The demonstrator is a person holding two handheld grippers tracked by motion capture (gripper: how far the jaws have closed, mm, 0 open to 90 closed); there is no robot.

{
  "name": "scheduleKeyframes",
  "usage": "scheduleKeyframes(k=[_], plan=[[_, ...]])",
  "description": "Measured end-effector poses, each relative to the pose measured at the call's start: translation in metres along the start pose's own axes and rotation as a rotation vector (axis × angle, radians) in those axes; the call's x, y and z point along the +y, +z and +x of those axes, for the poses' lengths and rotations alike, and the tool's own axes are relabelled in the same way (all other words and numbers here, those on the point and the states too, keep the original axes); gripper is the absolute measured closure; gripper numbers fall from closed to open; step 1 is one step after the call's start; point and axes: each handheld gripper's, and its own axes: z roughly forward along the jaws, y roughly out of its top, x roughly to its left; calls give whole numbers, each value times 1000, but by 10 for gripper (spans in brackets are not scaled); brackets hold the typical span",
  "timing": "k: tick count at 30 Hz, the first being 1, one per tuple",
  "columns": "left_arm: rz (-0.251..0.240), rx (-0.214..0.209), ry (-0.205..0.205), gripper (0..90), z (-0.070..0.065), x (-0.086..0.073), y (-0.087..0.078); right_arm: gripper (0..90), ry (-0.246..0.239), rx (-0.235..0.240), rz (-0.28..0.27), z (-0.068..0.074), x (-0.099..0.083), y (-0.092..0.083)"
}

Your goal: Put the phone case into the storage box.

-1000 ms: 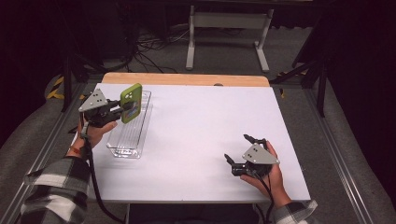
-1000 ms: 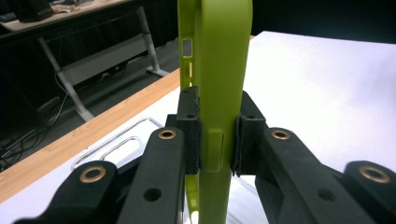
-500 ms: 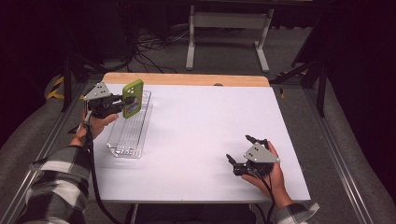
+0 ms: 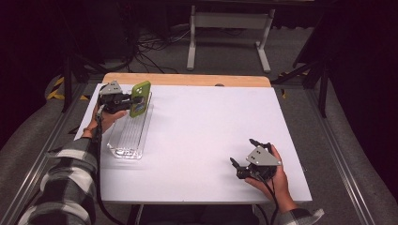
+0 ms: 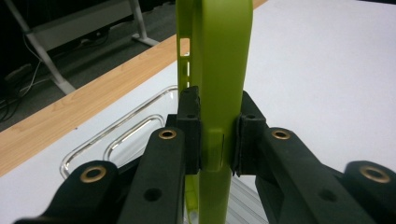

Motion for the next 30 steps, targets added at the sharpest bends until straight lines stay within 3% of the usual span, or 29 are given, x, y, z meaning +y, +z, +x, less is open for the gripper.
scheduleKeyframes(k=[6,18,22,30], plan=[[-1,23,-20,774,6,-2,4,99,-12,4,16,1,-2,-1],[17,121,-45,763,20,-4,6,99,-36,3,44,4,-5,-3],[40,179,-46,697,21,-6,5,99,-43,3,46,6,-6,-4],[89,244,-50,615,19,-5,5,100,-88,2,49,11,-5,-8]])
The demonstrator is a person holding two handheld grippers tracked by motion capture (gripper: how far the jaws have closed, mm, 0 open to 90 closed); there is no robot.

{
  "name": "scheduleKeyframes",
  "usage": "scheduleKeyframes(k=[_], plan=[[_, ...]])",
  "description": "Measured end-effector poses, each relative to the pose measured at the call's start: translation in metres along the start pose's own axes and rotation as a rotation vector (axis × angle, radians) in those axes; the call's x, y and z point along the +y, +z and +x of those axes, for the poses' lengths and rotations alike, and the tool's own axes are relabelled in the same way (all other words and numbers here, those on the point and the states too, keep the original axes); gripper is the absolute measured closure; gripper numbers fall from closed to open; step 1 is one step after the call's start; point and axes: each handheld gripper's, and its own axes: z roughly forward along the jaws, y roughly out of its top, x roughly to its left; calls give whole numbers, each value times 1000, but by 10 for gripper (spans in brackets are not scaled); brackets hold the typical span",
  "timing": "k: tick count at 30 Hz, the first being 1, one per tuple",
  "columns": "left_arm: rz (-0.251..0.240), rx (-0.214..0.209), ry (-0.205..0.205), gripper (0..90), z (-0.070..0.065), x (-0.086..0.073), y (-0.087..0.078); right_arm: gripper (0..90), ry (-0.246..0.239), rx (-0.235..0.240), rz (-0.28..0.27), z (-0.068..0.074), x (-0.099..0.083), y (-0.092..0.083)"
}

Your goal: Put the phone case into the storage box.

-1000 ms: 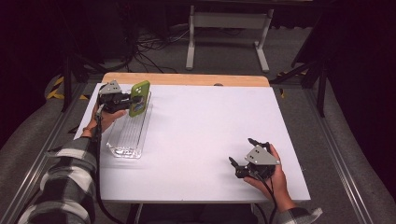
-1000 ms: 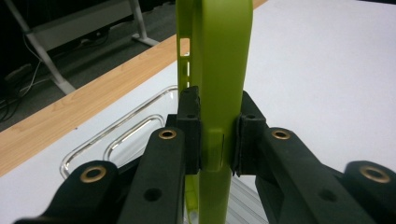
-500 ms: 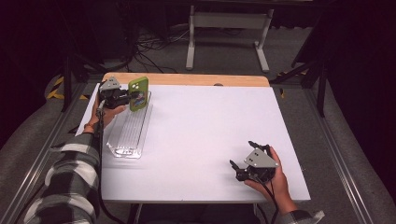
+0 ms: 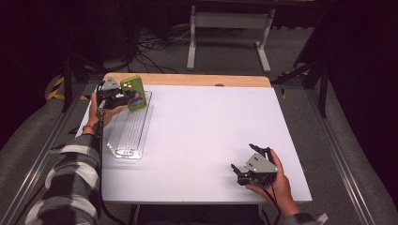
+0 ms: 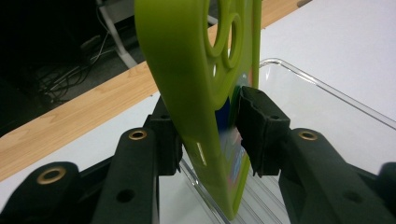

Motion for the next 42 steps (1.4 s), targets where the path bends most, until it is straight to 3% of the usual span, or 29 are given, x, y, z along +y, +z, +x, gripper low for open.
scheduleKeyframes(k=[6,11,13,17,19,21,37,42], plan=[[30,34,24,588,-3,3,0,103,-14,-2,3,2,0,-3],[21,8,-18,619,3,-1,-11,105,-22,7,6,3,-2,-5],[31,19,-12,666,4,-1,-14,106,-24,8,8,2,-2,-5],[12,10,-49,718,8,-5,-16,108,-23,19,17,3,-3,-4],[1,37,-68,732,7,-5,-14,108,-32,22,21,4,-2,-3],[2,35,-74,731,5,-5,-12,111,-34,27,22,5,-1,-2],[40,157,5,738,-14,3,9,117,-29,34,23,6,-2,-2],[49,166,14,737,-14,4,10,118,-30,35,22,5,-1,-2]])
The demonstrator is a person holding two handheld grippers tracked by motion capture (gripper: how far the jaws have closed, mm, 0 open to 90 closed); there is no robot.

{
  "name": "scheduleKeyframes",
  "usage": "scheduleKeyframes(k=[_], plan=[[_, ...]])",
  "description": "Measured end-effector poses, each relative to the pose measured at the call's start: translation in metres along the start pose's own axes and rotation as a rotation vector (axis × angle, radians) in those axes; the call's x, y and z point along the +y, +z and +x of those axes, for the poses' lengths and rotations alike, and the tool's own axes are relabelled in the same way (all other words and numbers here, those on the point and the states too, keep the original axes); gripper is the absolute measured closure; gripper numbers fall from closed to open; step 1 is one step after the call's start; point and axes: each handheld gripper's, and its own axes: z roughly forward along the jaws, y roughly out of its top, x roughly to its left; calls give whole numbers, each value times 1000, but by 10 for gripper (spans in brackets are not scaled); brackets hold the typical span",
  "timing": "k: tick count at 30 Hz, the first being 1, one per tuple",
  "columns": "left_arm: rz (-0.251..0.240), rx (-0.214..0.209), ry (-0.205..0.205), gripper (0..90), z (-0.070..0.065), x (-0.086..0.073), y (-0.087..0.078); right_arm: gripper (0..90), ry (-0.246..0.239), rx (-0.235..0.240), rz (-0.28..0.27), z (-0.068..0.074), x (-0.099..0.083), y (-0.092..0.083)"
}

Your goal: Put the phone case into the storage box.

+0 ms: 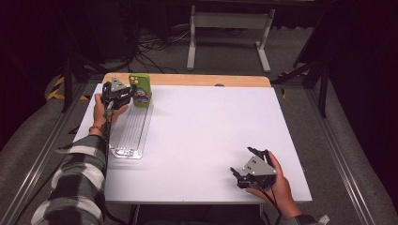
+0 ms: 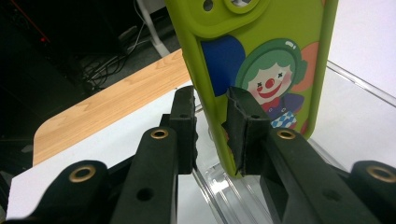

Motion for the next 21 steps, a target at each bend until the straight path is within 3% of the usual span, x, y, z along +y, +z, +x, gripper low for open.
scheduleKeyframes(k=[5,21], plan=[[-10,5,-19,730,-2,1,-1,119,1,-3,-3,0,1,-1],[-25,19,-23,733,-4,3,-7,119,7,-7,-18,-1,2,-4]])
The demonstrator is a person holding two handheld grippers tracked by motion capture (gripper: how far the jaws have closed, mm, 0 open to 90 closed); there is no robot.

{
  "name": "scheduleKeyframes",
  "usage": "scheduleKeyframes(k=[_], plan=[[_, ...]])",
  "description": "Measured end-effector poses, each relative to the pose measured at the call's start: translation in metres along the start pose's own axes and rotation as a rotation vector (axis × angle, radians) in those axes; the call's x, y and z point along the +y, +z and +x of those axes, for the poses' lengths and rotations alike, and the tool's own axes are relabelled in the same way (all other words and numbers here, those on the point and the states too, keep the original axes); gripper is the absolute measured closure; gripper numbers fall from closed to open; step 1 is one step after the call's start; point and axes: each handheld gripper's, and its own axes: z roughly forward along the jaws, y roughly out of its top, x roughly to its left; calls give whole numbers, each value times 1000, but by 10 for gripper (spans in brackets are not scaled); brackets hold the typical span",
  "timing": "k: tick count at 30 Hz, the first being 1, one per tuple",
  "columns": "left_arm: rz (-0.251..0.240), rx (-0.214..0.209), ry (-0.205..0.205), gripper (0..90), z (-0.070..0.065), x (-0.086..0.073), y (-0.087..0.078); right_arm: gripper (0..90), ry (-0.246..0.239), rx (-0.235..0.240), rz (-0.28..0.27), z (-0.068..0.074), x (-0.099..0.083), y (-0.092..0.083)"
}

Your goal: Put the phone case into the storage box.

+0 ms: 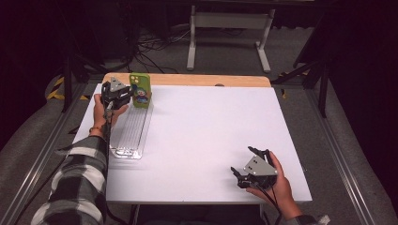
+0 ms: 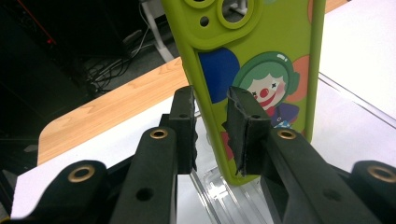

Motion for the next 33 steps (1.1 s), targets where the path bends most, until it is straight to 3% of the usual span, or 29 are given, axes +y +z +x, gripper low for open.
scheduleKeyframes(k=[15,23,28,33], plan=[[-39,21,-4,731,1,5,-11,120,42,-17,-32,-4,1,-4],[-83,8,-5,727,0,9,-22,120,53,-21,-58,-5,3,-5],[-88,4,4,734,-2,10,-27,121,89,-18,-90,-7,5,-5],[-104,1,0,738,-3,9,-32,120,89,-22,-109,-6,9,-5]])
